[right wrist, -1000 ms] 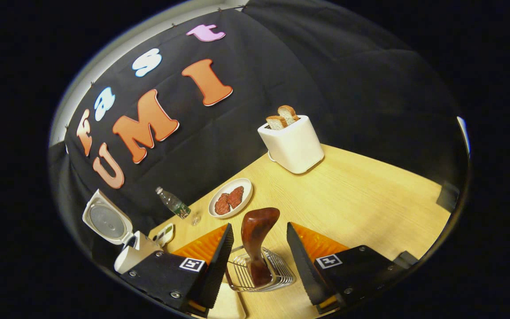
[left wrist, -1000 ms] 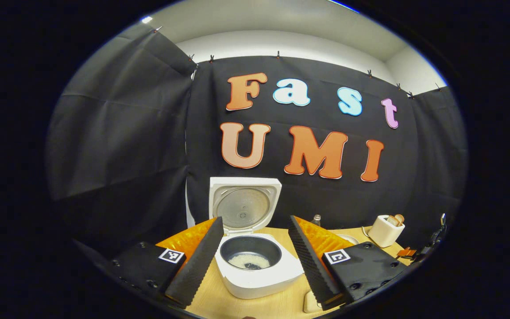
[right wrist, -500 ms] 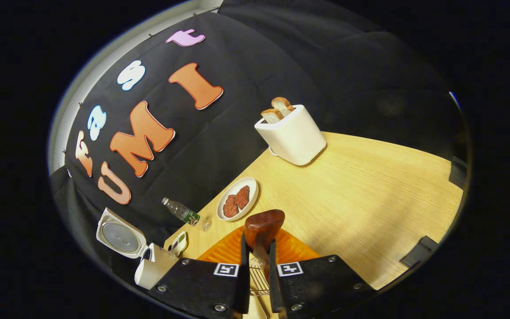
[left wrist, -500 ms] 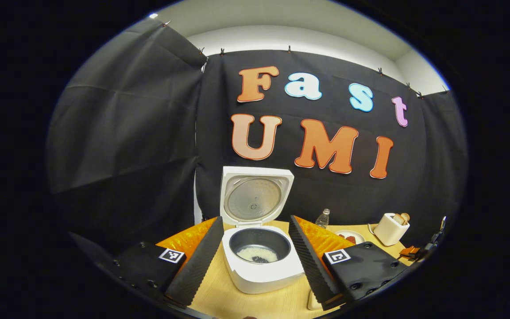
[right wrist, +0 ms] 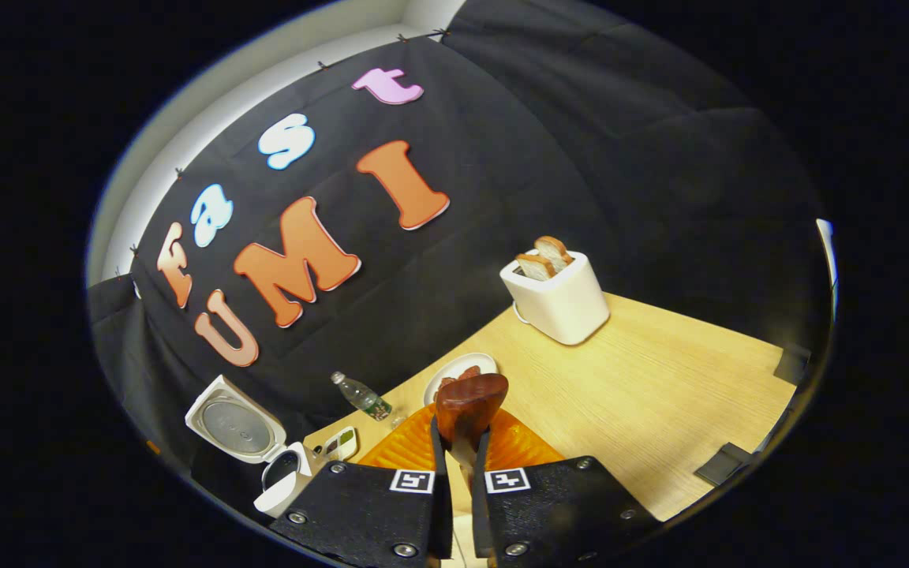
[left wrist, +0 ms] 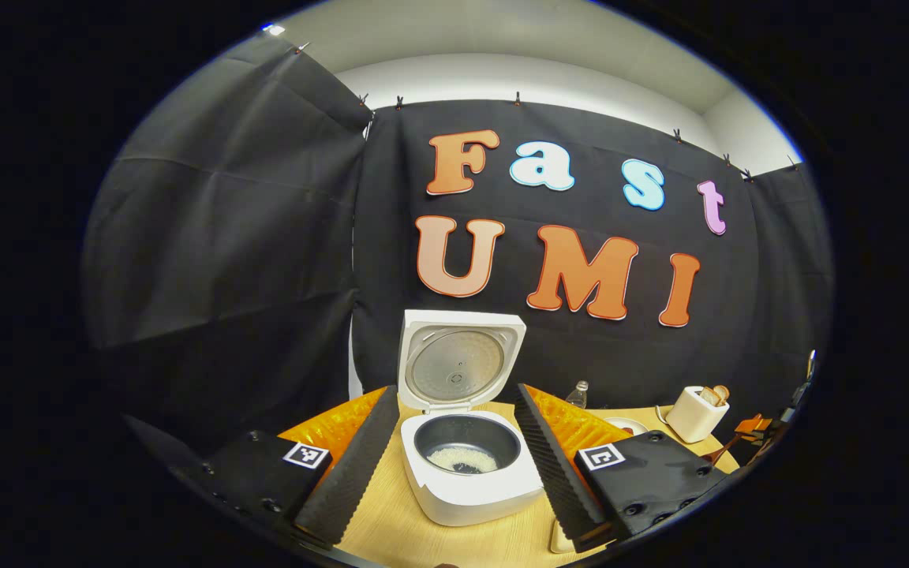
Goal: Close the left gripper, press the button to open the rice cooker; take a wooden spoon from the chopstick holder with the right hand, scoop a spoonful of rice and pour it into the rice cooker, then put the wooden spoon back into the chopstick holder.
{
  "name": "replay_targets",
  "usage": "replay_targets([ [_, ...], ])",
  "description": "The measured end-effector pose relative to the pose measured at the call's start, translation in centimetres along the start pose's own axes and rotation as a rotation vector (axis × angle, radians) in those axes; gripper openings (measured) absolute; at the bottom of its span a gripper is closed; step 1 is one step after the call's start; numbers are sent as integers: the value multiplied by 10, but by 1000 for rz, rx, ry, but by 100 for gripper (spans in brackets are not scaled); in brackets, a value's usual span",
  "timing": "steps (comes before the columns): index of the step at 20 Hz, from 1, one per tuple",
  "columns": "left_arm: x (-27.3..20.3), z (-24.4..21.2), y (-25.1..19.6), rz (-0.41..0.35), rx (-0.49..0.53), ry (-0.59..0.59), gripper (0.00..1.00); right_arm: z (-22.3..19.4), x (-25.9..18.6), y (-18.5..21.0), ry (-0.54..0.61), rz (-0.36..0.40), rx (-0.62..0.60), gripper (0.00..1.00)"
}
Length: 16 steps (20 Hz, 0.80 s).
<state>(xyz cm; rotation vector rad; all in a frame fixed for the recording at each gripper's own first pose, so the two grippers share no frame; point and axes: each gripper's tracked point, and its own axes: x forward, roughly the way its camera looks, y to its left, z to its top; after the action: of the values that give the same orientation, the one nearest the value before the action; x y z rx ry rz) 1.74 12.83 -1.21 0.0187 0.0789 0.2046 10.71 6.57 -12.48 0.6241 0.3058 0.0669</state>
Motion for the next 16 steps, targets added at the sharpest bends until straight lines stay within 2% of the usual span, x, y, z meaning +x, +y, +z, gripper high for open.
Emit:
replay_targets([
  [3,-5,3,1,-6,0,-7,98,-4,-22,43,-14,73,-34,9],
  [6,-12,7,5,0,10,-21,98,-33,-31,74,8,121,-132,9],
  [10,-17,12,5,-11,24,-29,99,-86,-32,82,60,110,-267,9],
  [16,-24,8,16,-6,15,-14,99,-142,-20,70,55,30,-420,9],
])
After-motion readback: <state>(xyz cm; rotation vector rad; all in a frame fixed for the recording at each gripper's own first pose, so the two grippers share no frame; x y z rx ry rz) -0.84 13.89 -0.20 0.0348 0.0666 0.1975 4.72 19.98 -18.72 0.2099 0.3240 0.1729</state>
